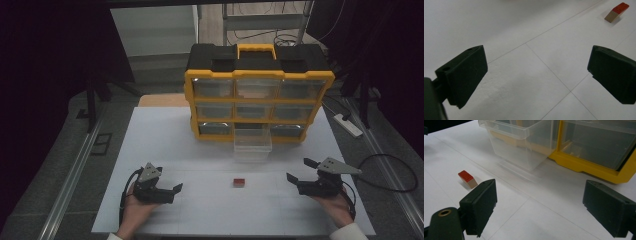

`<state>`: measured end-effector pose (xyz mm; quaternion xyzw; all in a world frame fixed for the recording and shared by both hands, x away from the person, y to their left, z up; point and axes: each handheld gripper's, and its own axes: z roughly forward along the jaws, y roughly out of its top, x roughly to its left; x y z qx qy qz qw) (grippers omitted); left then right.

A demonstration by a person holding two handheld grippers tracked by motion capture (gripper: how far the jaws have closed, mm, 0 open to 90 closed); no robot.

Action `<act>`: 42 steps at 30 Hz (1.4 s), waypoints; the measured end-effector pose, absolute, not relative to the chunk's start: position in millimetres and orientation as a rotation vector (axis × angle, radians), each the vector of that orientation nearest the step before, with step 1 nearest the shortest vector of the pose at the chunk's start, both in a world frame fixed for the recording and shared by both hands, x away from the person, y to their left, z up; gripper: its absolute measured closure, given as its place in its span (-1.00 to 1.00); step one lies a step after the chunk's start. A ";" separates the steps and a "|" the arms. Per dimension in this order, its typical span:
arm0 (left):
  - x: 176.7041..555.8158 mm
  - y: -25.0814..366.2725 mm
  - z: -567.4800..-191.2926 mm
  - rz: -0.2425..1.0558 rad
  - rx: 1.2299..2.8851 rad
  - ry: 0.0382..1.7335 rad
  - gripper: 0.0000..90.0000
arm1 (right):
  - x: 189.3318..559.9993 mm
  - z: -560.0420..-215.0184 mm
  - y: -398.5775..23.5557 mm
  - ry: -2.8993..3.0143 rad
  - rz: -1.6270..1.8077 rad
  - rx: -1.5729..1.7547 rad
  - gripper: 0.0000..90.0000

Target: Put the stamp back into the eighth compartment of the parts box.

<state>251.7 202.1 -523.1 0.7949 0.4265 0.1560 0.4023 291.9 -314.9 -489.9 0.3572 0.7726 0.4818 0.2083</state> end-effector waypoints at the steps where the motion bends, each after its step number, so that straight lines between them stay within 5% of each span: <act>1: 251.5 202.1 -523.3 0.392 2.008 1.082 -0.93 | 291.9 -489.9 -314.9 2.150 1.341 0.994 -0.71; 42: 251.7 201.8 -524.9 0.395 2.023 1.081 -0.92 | 294.2 -473.2 -300.4 2.179 1.359 0.902 -0.68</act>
